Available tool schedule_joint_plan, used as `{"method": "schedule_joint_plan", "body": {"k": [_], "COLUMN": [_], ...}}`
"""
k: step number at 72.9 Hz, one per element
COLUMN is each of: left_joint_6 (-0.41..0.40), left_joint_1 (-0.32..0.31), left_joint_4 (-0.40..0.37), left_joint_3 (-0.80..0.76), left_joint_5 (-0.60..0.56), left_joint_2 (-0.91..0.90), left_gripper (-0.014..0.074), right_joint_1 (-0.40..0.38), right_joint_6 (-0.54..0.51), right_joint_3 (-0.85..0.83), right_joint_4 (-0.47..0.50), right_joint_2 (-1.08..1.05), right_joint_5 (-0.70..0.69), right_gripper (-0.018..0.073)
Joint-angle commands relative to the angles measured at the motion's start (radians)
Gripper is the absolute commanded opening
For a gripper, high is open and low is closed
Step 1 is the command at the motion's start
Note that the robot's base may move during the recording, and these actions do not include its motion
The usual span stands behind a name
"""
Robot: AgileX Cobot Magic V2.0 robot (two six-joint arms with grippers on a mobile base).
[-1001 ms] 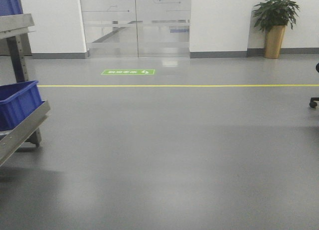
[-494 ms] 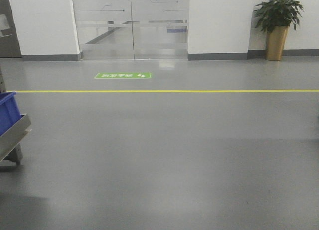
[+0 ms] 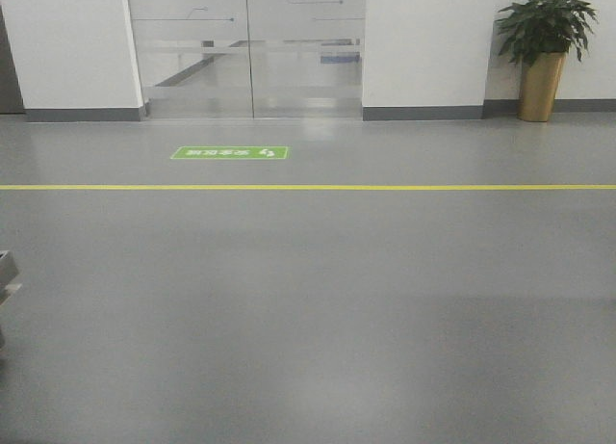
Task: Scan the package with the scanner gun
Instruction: 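Drive the base forward along the aisle toward the red table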
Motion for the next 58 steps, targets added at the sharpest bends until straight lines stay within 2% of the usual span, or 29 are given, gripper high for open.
{"method": "schedule_joint_plan", "body": {"k": [1, 58], "left_joint_6": [0.0, 0.0], "left_joint_1": [-0.002, -0.002], "left_joint_4": [0.001, 0.001], "left_joint_3": [-0.004, -0.004], "left_joint_5": [-0.012, -0.012], "left_joint_2": [-0.003, -0.003], "left_gripper": [-0.0101, -0.0101], "right_joint_1": [-0.001, -0.001], "right_joint_6": [0.0, 0.0], "right_joint_3": [0.001, 0.001], "right_joint_4": [-0.004, -0.004], "right_joint_2": [-0.002, -0.002], "right_joint_5": [-0.023, -0.023], "right_gripper": [-0.0169, -0.0169]}}
